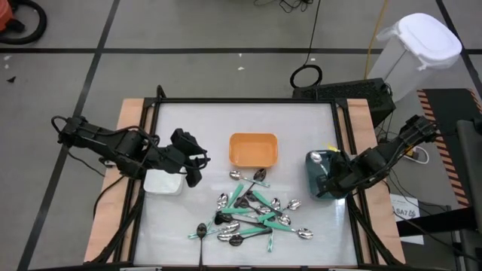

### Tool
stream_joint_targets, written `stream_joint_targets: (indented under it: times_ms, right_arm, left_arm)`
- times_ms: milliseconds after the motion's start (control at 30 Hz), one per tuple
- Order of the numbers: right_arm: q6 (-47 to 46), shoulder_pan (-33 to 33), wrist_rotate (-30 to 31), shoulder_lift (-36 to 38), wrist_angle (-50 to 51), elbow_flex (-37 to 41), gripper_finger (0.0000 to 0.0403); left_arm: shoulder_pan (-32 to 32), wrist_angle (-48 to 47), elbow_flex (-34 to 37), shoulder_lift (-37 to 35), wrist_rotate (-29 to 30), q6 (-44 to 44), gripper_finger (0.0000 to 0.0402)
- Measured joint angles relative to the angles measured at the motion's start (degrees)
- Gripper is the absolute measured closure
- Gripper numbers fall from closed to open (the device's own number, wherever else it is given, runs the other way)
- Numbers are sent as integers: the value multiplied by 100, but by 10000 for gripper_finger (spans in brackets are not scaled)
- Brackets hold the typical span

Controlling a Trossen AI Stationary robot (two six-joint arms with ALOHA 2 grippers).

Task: Sort silverware by color (type)
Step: Put the white spoon into the blue bin

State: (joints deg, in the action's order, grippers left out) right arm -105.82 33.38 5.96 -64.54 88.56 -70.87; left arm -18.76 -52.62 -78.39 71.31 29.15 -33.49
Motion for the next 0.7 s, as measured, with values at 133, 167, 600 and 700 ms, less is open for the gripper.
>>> stream_joint_targets:
  times_ms: [133,167,600,700]
  right_arm:
    - [40,73,24,-27,133,57,369]
    - [69,81,23,-14,139,113,368]
    - [124,86,-256,133,-333,909,368]
    - [177,86,-414,131,-355,963,368]
  left_arm:
    - [-2,2,0,0,-1,-3,266]
    - [0,2,0,0,2,-9,266]
    - [46,0,2,88,41,-119,266]
    - [44,-2,0,181,41,-119,266]
